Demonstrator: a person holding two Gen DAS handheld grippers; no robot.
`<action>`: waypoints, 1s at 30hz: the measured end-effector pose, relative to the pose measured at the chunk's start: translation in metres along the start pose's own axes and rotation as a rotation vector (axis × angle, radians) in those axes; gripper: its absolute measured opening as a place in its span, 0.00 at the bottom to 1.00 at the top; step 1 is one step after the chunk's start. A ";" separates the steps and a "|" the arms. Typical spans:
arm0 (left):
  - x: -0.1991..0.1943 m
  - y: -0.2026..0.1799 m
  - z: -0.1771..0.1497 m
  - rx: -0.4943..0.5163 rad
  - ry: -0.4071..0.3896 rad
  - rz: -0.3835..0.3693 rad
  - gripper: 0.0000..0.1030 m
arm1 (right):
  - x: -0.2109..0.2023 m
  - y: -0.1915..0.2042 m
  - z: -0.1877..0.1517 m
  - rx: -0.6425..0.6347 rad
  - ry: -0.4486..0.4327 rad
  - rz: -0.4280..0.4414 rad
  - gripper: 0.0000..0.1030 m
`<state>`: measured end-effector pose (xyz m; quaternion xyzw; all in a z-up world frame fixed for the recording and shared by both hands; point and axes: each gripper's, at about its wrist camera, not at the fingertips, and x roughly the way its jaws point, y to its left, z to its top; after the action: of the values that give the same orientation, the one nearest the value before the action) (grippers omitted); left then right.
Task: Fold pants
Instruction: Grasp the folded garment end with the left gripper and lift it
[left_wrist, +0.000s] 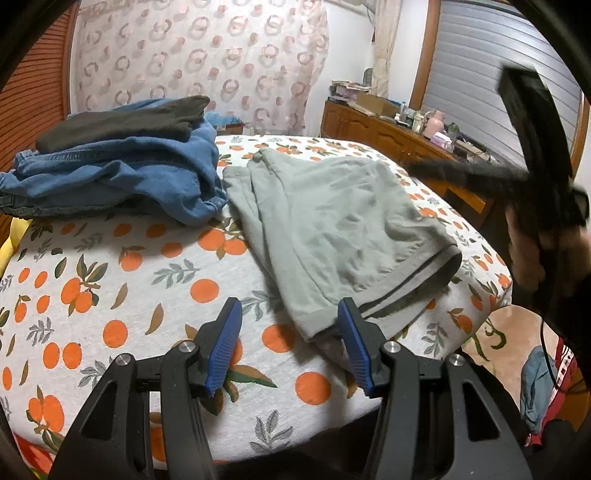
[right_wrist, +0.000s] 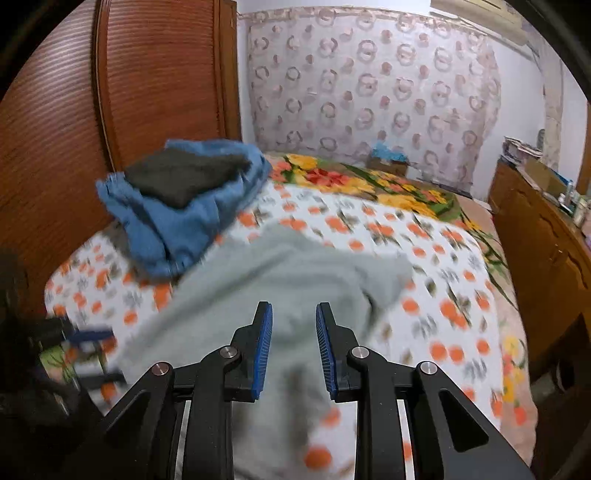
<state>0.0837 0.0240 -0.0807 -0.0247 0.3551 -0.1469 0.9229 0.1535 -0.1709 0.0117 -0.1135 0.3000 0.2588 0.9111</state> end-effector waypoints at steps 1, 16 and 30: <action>-0.001 0.000 0.000 0.001 -0.006 0.000 0.53 | -0.004 0.000 -0.009 0.013 0.007 -0.007 0.25; -0.012 0.007 -0.002 -0.031 -0.061 0.028 0.77 | -0.041 0.013 -0.073 0.056 0.023 -0.018 0.53; -0.006 -0.003 -0.003 0.016 -0.025 0.007 0.68 | -0.040 0.021 -0.084 0.032 0.022 -0.059 0.53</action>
<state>0.0768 0.0233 -0.0784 -0.0179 0.3423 -0.1462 0.9280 0.0730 -0.1998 -0.0320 -0.1105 0.3106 0.2259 0.9167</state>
